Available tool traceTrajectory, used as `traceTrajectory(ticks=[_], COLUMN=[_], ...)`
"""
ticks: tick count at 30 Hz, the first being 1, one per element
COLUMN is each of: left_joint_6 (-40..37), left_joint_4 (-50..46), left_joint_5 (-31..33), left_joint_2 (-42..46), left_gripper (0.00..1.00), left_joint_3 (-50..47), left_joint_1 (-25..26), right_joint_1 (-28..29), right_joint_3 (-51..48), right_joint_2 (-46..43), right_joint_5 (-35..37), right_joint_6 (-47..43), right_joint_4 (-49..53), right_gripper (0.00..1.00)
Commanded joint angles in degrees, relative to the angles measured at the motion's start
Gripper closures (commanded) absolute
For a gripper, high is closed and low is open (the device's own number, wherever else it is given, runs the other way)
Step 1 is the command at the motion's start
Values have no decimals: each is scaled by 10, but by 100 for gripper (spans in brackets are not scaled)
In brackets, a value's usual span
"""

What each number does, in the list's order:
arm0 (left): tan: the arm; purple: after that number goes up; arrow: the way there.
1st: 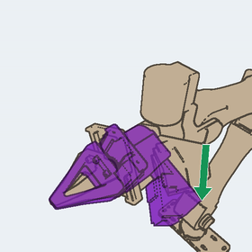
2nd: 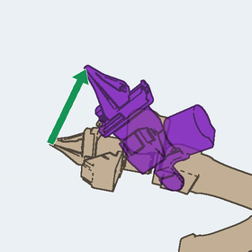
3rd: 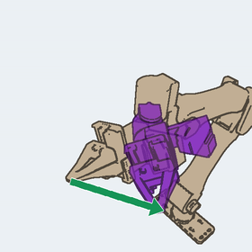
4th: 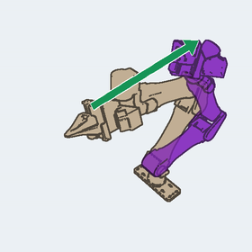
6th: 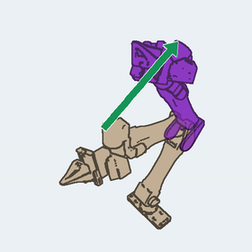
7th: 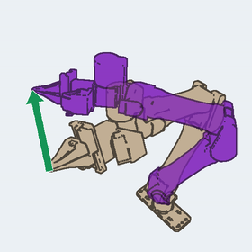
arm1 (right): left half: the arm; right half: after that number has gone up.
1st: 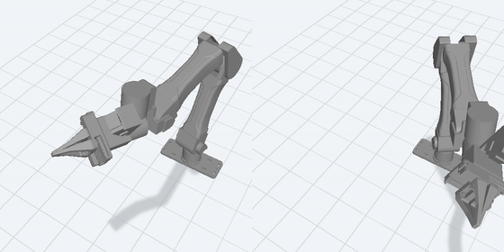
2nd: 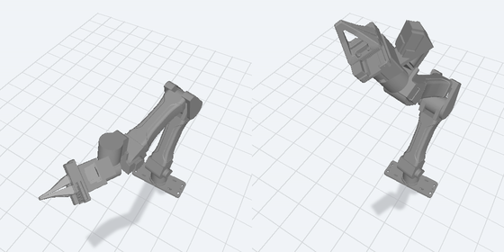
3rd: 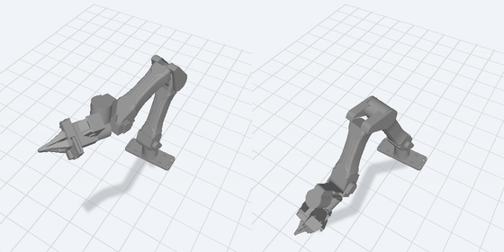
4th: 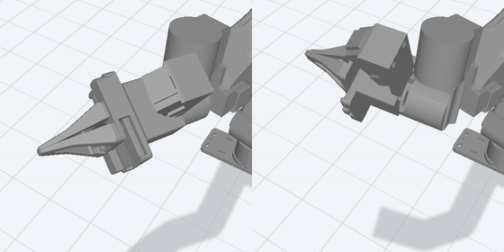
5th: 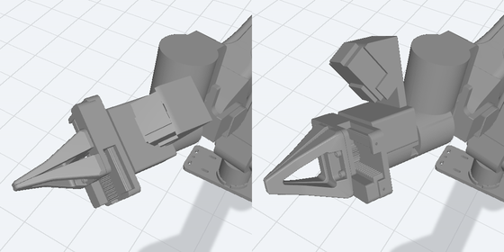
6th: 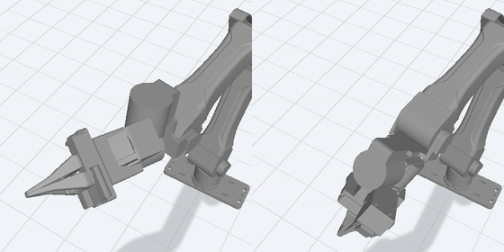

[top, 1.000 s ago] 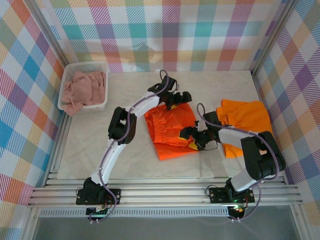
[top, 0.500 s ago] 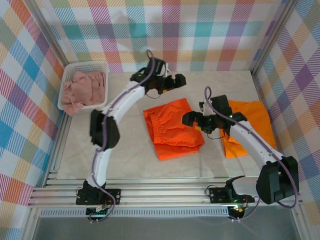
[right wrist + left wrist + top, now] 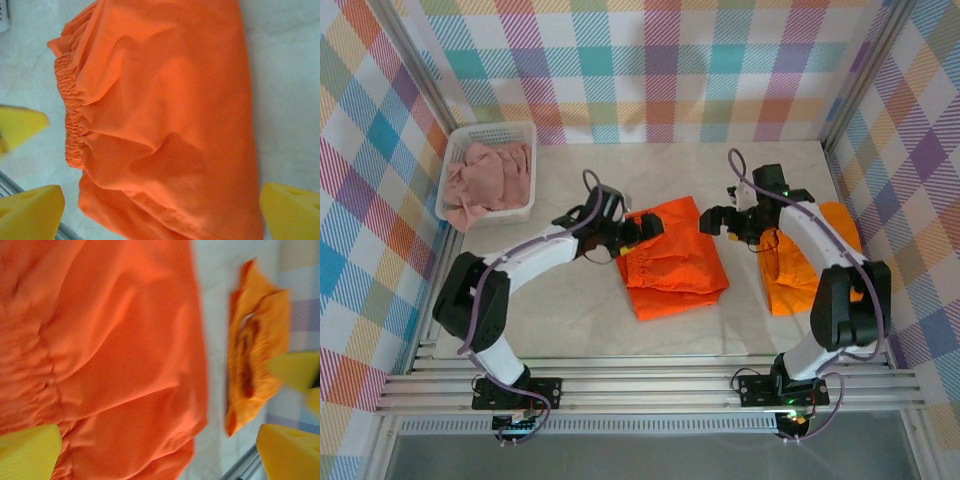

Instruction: Fold and stack the shorts

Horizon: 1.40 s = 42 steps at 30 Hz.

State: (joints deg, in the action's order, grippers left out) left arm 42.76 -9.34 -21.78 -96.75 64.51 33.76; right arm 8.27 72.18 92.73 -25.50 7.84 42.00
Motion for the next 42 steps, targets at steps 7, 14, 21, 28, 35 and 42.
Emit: traceTrajectory(ticks=[7,14,21,28,35,42], left_joint_6=[30,29,25,26,28,30], left_joint_4=[112,131,131,135,138,140], left_joint_5=[17,21,24,25,28,29], left_joint_2=[-38,-33,-31,-35,-35,-26], left_gripper=[0,0,0,0,0,0], left_joint_3=[-75,-134,-147,-148,-150,-149], left_joint_1=[39,39,39,39,39,39], right_joint_1=[-12,-13,-13,-12,3,21], right_joint_3=[127,160,158,152,147,142], right_joint_2=[152,233,280,301,308,304], right_joint_5=[-41,-65,-105,-129,-154,-171], right_joint_6=[-121,-147,-139,-111,-97,-73], right_joint_4=[96,99,74,63,47,24], right_gripper=[5,19,35,41,49,64])
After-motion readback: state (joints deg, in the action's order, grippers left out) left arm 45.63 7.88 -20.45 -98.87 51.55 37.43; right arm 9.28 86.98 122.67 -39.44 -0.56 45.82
